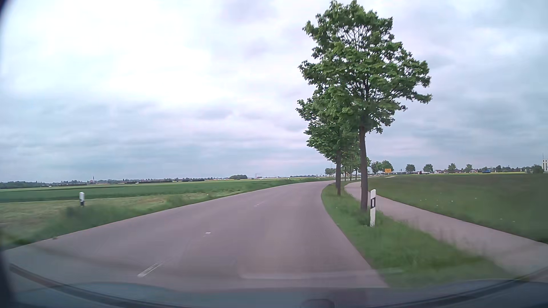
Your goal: Follow the waypoints while adhering to traffic rules and regulations
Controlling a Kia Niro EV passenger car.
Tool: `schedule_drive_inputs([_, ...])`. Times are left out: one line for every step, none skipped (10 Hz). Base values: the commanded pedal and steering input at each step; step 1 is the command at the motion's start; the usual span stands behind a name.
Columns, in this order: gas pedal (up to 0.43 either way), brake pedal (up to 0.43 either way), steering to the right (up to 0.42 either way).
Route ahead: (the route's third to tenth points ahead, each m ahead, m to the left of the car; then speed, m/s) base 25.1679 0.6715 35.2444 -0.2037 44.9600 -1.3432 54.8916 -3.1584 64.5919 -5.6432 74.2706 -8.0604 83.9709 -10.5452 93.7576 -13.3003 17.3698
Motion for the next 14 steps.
schedule_drive_inputs([0.138,0.000,0.015])
schedule_drive_inputs([0.138,0.000,0.015])
schedule_drive_inputs([0.138,0.000,0.015])
schedule_drive_inputs([0.138,0.000,0.015])
schedule_drive_inputs([0.138,0.000,0.015])
schedule_drive_inputs([0.138,0.000,0.015])
schedule_drive_inputs([0.138,0.000,0.015])
schedule_drive_inputs([0.138,0.000,0.016])
schedule_drive_inputs([0.138,0.000,0.018])
schedule_drive_inputs([0.138,0.000,0.018])
schedule_drive_inputs([0.138,0.000,0.018])
schedule_drive_inputs([0.138,0.000,0.018])
schedule_drive_inputs([0.150,0.000,0.018])
schedule_drive_inputs([0.150,0.000,0.018])
